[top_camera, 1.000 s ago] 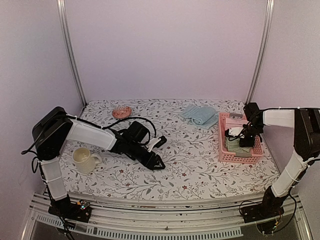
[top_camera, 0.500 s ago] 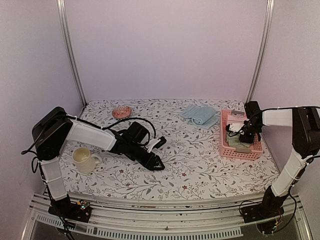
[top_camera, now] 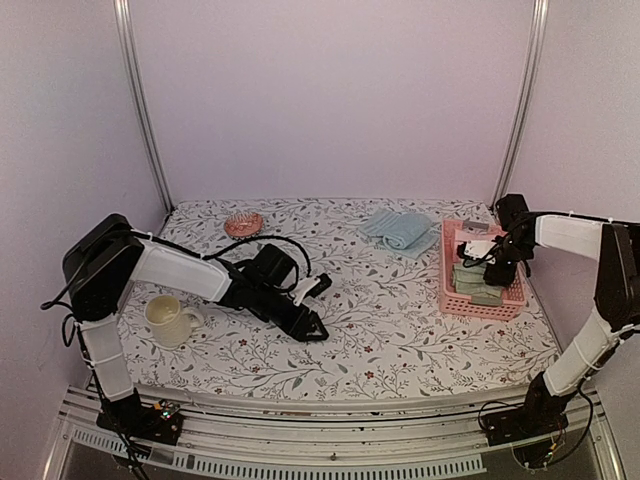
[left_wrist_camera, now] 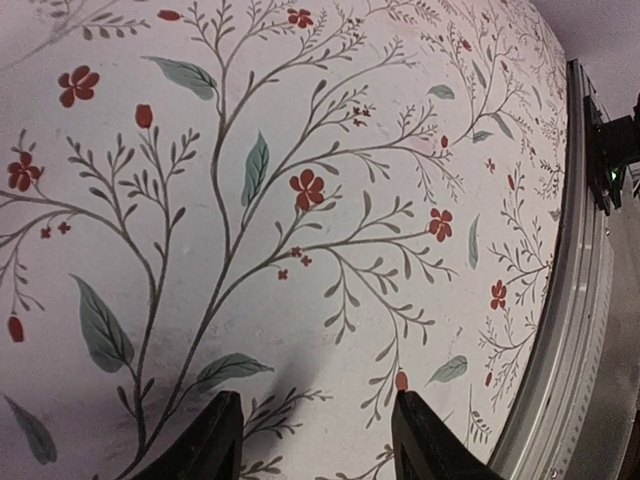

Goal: Roll the towels
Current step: Adjust the towel in the bin, then pick up the towel from the corner of the board.

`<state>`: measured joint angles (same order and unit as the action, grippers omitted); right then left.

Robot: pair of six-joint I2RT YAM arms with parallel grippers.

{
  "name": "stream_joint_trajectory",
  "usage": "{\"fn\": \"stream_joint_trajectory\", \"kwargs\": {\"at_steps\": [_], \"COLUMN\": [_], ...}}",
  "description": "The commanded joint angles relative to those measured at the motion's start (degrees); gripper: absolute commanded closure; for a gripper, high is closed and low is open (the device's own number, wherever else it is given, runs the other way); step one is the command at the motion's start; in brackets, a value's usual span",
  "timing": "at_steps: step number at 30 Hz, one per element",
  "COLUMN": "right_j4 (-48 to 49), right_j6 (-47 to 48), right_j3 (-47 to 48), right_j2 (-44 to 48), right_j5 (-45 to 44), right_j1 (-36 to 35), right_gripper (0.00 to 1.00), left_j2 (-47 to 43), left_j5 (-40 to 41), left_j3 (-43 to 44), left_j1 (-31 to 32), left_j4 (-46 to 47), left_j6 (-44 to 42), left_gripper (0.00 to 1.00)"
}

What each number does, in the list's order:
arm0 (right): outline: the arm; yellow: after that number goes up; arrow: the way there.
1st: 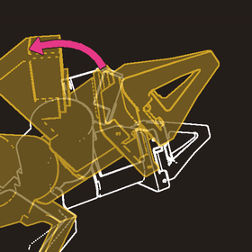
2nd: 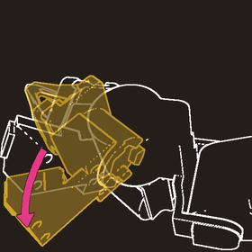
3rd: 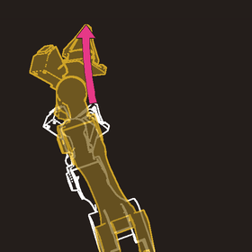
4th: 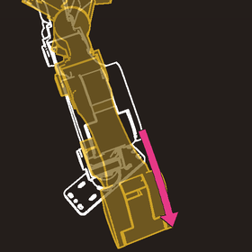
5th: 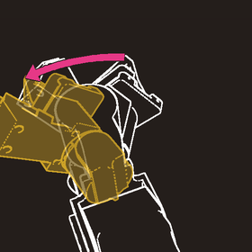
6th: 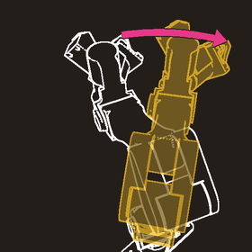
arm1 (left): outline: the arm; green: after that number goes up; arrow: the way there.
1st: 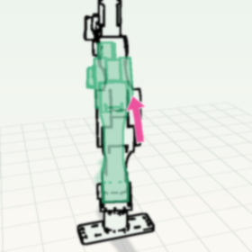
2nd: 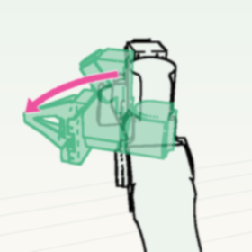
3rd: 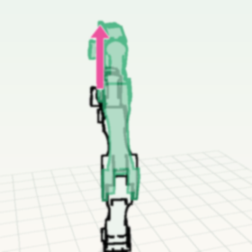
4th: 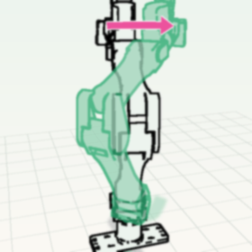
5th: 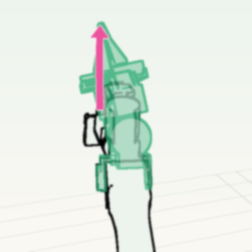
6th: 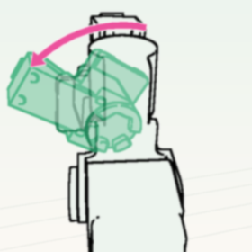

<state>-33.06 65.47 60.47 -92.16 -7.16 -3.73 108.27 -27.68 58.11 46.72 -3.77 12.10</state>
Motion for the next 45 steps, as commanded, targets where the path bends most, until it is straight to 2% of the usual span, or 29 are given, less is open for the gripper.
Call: {"fn": "stream_joint_trajectory", "kwargs": {"at_steps": [1, 5, 8, 12, 15, 19, 22, 24, 27, 30, 35, 40, 45], "right_j4": [-8.6, -14.0, -18.4, -19.9, -19.2, -17.6, -16.2, -15.5, -16.2, -15.3, -9.3, -7.1, -6.1], "right_j6": [-1.2, -3.3, -6.4, -11.4, -16.2, -22.2, -25.1, -28.0, -30.8, -31.6, -31.9, -34.0, -34.6], "right_j3": [3.4, 8.1, 16.2, 23.6, 28.6, 37.0, 45.2, 51.9, 62.2, 68.6, 69.4, 70.2, 71.8], "right_j2": [4.5, 6.8, 6.4, 2.8, -3.7, -13.6, -22.8, -28.7, -37.1, -43.7, -47.8, -50.4, -53.9], "right_j5": [1.8, 4.5, 7.9, 12.0, 11.9, 15.3, 15.4, 14.7, 13.6, 11.6, 10.0, 12.2, 10.1], "right_j1": [0.2, 0.1, -0.2, -2.8, -6.8, -11.9, -14.5, -15.0, -15.5, -16.7, -18.6, -19.7, -20.4], "right_gripper": [0.37, 0.36, 0.35, 0.35, 0.36, 0.38, 0.39, 0.39, 0.39, 0.37, 0.29, 0.27, 0.27], "left_j2": [-2.9, -5.3, -8.1, -12.0, -14.7, -17.9, -20.1, -21.0, -21.1, -19.7, -15.9, -13.6, -12.0], "left_j5": [1.0, 3.5, 6.7, 14.1, 20.6, 32.7, 47.4, 50.5, 45.8, 41.9, 35.5, 31.7, 29.8], "left_j3": [-0.6, -0.4, 0.4, 2.3, 2.9, 1.5, -0.1, -0.3, 0.1, 0.6, 3.1, 4.6, 5.5], "left_j1": [0.4, 0.4, 0.0, -0.2, -0.5, -0.8, -1.6, -3.0, -4.7, -5.5, -7.0, -7.2, -7.4], "left_j4": [-0.2, -1.3, -2.7, -4.7, -5.7, -5.6, -4.6, -4.3, -3.1, -3.1, -5.0, -4.4, -4.5], "left_j6": [-0.3, -1.1, -1.5, -2.1, -1.7, 0.0, 4.9, 7.5, 6.5, 5.5, 7.3, 7.0, 7.2], "left_gripper": [0.48, 0.48, 0.48, 0.47, 0.47, 0.34, 0.03, 0.02, 0.04, 0.15, 0.31, 0.34, 0.37]}}
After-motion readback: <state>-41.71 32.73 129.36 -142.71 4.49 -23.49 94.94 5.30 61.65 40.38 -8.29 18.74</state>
